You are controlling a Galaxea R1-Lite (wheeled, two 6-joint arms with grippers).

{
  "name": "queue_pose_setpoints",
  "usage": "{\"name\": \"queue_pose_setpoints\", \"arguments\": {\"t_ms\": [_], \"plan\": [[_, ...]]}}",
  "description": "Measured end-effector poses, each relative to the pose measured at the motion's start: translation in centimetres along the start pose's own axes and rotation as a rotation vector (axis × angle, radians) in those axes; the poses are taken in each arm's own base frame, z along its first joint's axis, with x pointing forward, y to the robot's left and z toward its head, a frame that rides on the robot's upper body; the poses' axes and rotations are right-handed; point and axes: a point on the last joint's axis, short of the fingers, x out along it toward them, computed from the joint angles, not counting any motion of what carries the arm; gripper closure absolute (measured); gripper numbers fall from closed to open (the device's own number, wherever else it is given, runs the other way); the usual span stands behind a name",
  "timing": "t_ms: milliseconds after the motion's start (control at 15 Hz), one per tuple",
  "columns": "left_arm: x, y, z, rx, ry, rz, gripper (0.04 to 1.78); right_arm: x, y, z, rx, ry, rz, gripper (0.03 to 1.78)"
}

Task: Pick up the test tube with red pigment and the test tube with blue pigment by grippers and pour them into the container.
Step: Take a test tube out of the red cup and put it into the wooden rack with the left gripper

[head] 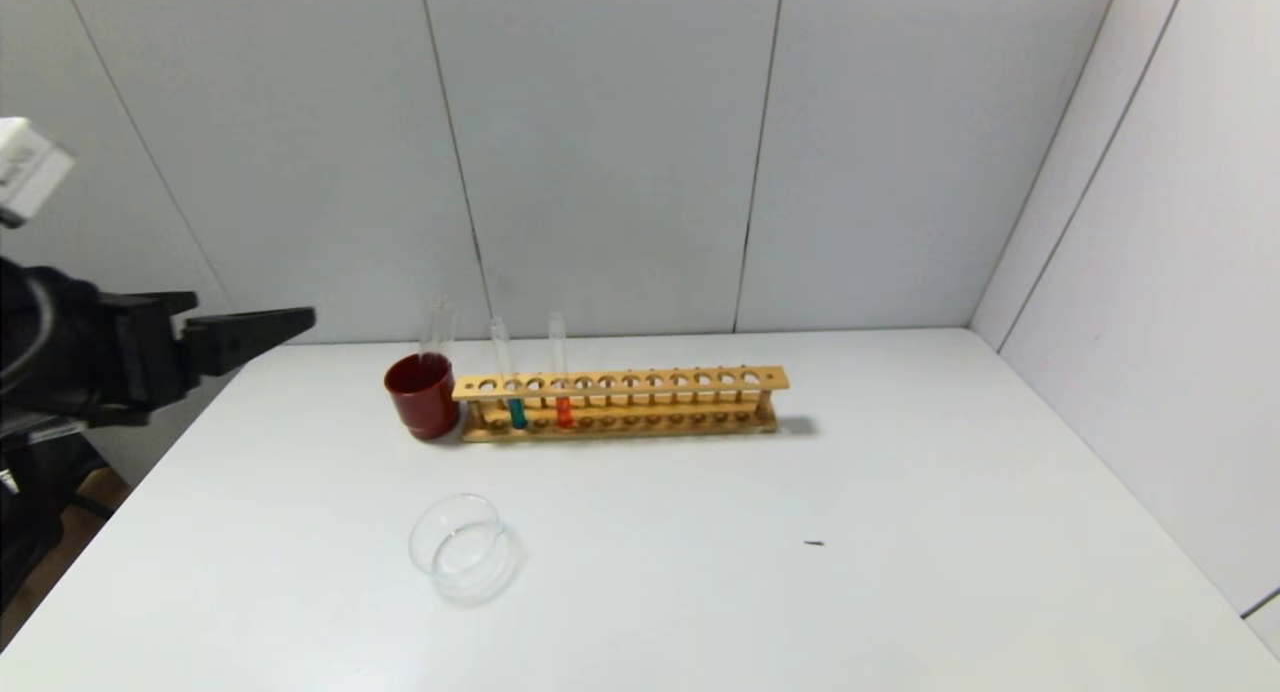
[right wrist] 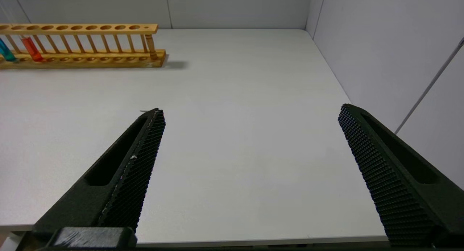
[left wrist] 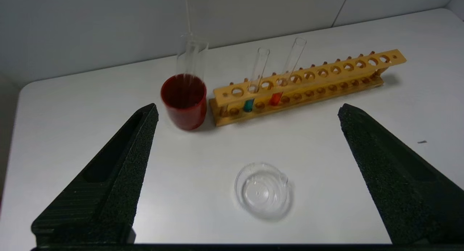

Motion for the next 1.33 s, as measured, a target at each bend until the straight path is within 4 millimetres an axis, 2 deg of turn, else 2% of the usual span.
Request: {"name": "queue_pose_setpoints", "arguments": {"t_ms": [267,533,733,933,1333], "plan": [[8.9,-0.4,-2.0,-0.031,0.036,-0.057,0.07,0.0,0.0,0.0,0.000,0.000,-0.001,0.06],[14.9,-1.3,-4.7,-0.028,0.034,-0.001,0.07,0.0,0.0,0.0,-0.001,0.000,0.000,0.06],[17.4,-1.3,-6.5,-0.034,0.084,0.020,0.07,0.0,0.0,0.0,0.000,0.000,0.000,0.06],[19.0,-1.6,-7.9,-0.033,0.125,0.010,0.07,0.0,0.0,0.0,0.000,0.000,0.000,0.06],[21.5,-1.9,-9.1,-0.029,0.128,0.024,0.07,0.0,0.0,0.0,0.000,0.000,0.000,0.06]]}}
